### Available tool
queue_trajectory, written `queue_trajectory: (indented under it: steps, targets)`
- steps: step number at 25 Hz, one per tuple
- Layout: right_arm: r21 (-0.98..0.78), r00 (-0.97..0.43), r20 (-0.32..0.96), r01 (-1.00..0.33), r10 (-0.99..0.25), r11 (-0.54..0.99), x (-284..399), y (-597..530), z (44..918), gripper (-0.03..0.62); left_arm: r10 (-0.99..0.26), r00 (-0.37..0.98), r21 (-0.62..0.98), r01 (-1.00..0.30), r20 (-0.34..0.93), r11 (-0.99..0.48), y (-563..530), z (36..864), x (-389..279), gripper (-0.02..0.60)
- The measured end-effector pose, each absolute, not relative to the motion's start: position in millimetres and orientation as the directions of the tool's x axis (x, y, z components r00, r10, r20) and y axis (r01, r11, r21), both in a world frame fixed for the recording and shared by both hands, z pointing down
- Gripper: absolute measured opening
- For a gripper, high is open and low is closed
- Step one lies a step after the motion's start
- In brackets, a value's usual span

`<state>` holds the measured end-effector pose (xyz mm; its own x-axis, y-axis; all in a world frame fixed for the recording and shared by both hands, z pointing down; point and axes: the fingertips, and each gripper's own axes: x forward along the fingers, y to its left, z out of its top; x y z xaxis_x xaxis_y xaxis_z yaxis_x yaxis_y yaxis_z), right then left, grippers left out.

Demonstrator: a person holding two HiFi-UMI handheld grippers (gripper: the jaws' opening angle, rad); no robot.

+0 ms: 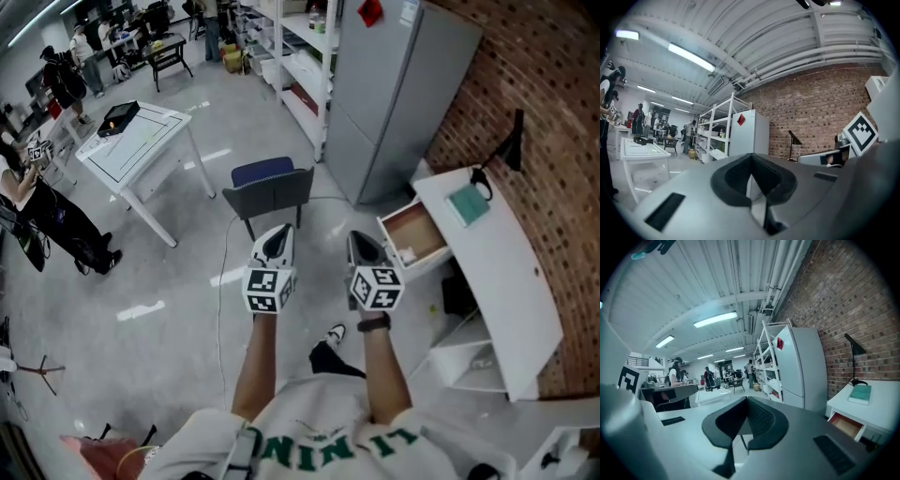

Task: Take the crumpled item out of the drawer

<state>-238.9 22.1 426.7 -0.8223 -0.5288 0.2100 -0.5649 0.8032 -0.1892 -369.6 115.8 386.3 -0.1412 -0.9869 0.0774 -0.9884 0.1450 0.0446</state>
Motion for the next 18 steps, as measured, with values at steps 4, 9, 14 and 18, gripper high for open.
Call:
queue_trajectory:
  steps: [4, 9, 14, 18]
  targets:
    - [-0.198, -0.814, 0.177, -0.579, -0.553, 0.791, -237, -62, 412, 0.005, -0.996, -0.071, 0.071, -0.995, 0.058, 0.075, 15, 365, -359, -0.006]
    - [-0.245, -0.763, 0.16, -0.646, -0.627, 0.723, -202, -157, 415, 0.005, -0.995, 0.055, 0.04, -0.998, 0.083, -0.052, -100, 367, -318, -0.006]
    - [-0.251, -0.677, 0.138, -0.73, -0.723, 0.636, -141, -232, 415, 0.005, -0.979, 0.181, 0.024, -0.984, 0.095, -0.179, -185, 373, -268, -0.006]
    - [-0.26, -0.59, 0.172, -0.799, -0.788, 0.542, -84, -256, 442, 0.005, -0.947, 0.295, 0.015, -0.955, 0.123, -0.296, -226, 401, -216, -0.006]
